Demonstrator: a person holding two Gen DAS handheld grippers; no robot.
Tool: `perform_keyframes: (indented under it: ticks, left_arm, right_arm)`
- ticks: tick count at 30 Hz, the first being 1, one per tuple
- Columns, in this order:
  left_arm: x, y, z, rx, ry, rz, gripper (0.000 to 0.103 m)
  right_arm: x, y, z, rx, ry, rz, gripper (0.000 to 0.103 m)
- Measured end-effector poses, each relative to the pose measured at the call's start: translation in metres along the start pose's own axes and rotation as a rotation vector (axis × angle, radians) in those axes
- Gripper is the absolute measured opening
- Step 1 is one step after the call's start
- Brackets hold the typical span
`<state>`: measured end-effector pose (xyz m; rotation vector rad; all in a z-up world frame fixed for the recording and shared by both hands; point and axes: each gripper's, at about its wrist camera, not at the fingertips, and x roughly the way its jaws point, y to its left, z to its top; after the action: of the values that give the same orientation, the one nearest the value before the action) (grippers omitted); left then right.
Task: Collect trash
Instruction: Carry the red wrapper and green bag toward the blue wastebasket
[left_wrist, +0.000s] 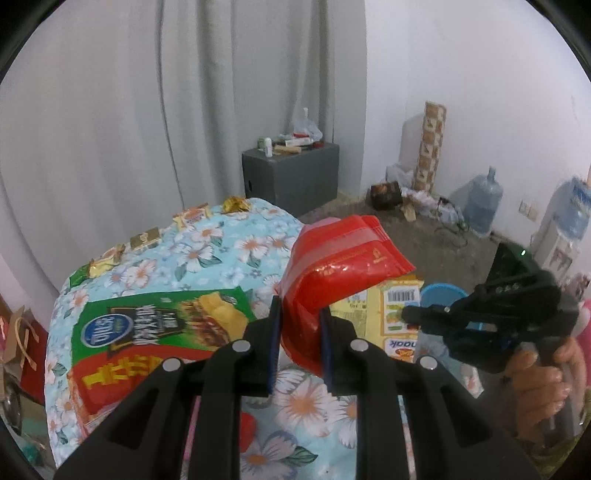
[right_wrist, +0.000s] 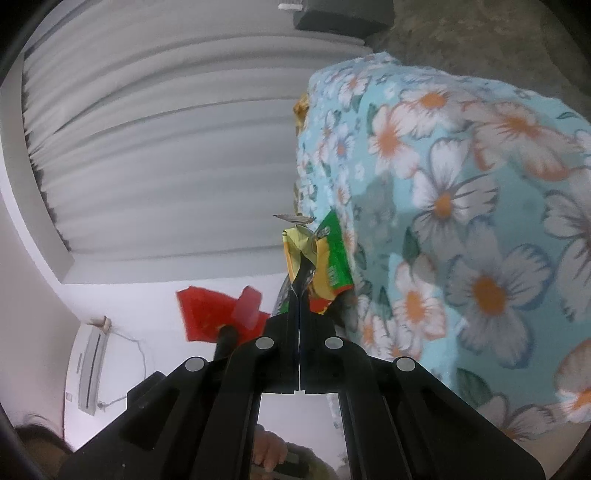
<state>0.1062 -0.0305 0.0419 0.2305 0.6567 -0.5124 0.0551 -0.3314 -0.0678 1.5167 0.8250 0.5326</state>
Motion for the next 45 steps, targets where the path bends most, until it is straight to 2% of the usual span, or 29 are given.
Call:
perform_keyframes:
  ticks: [10,21,45]
  left_arm:
    - [0.033,-0.021,-0.002,0.078,0.036,0.027,0.018]
    - [0.062,-0.046,0.005,0.135,0.057,0.004,0.018]
    - [0.091,-0.105,0.014,0.252,0.07,-0.032,0.018]
  right_arm:
    - [-0.031,-0.018,0.009,0.021,-0.041,-0.022,0.0]
    - [-0.088,-0.03,0.016,0.039,-0.107,-0.021,0.0]
    - [-0.157,-0.053,0.019,0.102,-0.248,0.019,0.0]
